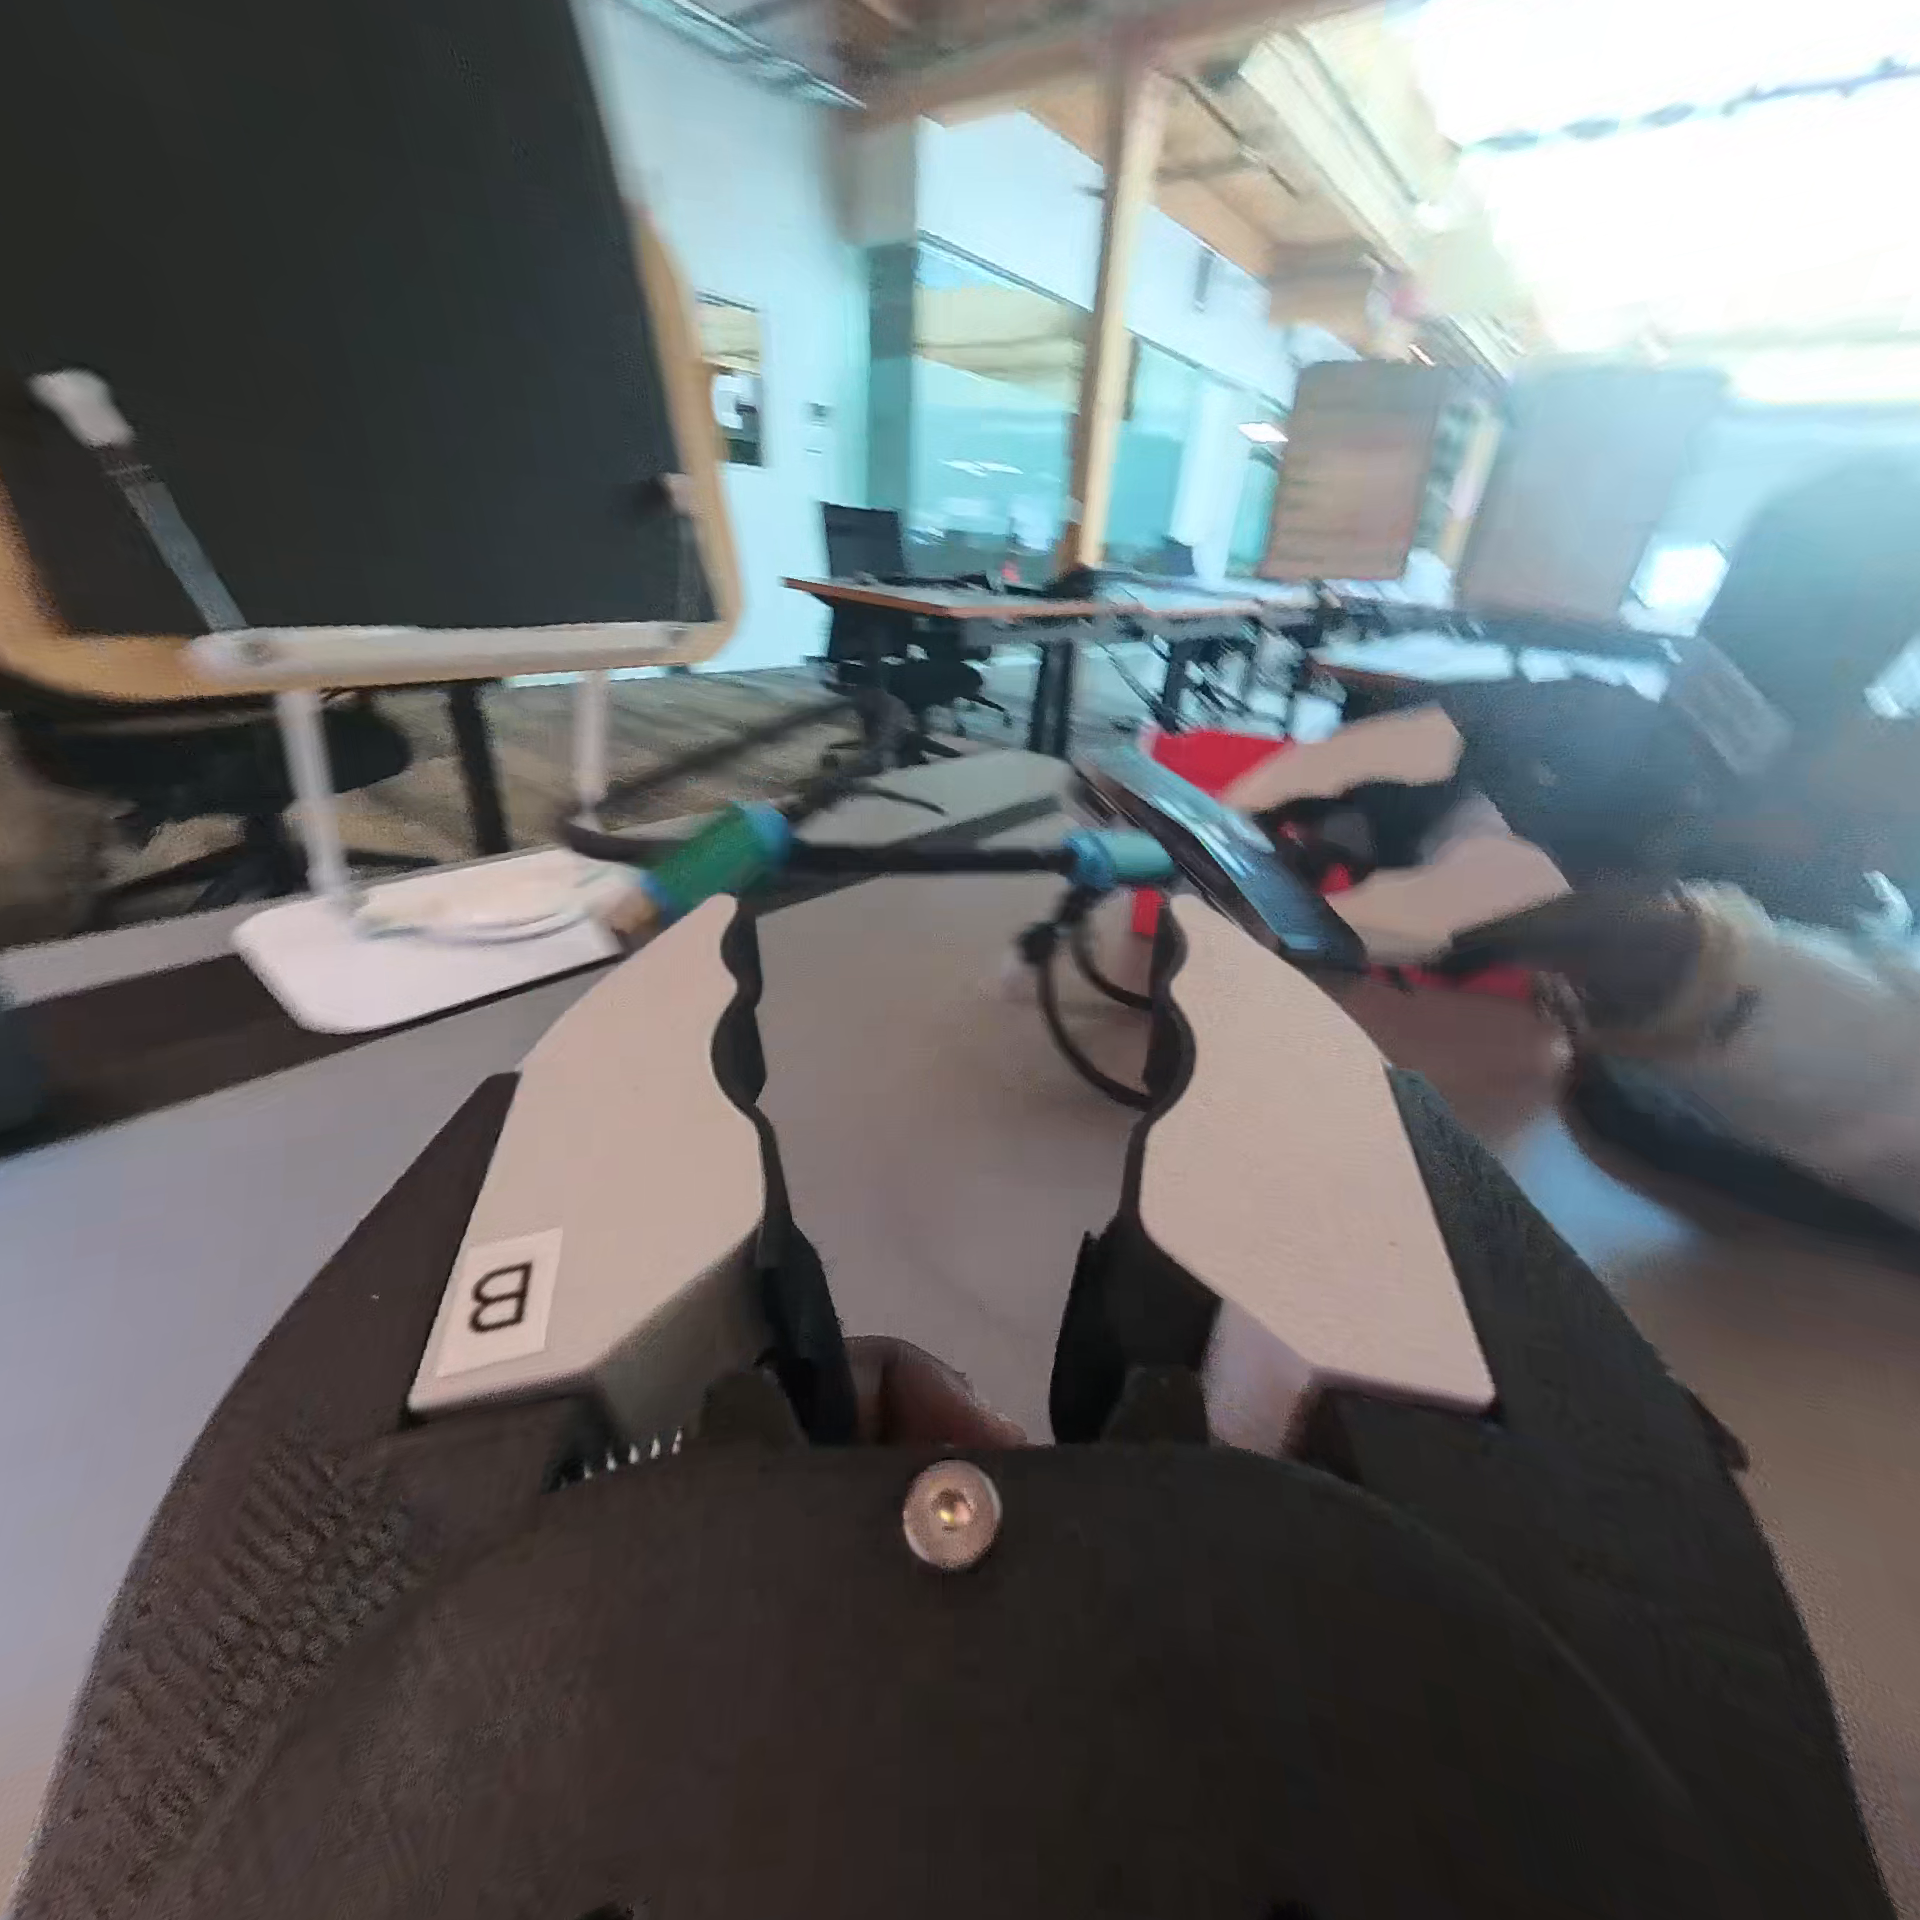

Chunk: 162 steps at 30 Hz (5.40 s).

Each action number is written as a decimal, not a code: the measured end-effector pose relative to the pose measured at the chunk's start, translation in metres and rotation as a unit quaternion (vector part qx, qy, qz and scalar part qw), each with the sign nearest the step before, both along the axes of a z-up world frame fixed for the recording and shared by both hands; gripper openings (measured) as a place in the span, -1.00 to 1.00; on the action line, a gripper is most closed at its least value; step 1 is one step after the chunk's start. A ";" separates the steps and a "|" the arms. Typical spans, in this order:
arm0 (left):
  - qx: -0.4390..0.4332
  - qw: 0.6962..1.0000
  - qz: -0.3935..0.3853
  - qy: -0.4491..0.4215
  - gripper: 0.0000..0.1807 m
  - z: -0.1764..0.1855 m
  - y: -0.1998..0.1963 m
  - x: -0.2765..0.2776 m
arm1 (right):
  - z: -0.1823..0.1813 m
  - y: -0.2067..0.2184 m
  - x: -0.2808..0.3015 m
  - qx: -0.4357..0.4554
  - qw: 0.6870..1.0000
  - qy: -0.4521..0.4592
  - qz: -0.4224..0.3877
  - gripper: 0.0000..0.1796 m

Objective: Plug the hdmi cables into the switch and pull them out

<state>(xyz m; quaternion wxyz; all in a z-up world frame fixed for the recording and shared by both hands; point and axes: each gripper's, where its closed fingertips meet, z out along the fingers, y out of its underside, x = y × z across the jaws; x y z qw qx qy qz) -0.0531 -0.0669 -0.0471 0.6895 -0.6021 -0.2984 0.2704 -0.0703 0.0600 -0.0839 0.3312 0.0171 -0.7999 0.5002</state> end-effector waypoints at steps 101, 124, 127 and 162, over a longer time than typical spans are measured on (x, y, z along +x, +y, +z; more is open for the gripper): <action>0.286 0.946 0.116 0.097 -0.35 0.073 -0.077 0.015 | 0.030 -0.028 0.071 0.105 0.745 0.657 0.040 -0.25; -0.083 0.821 0.520 -0.219 -0.55 -0.067 -0.335 0.187 | -0.013 -0.053 0.103 0.090 0.797 0.580 0.141 -0.42; -0.119 0.800 0.517 -0.280 -0.60 -0.090 -0.338 0.174 | -0.015 -0.052 0.100 0.095 0.799 0.578 0.139 -0.43; 0.135 0.892 0.212 0.376 -0.92 0.200 -0.112 0.123 | 0.016 -0.041 0.077 -0.218 0.960 0.072 0.159 -0.44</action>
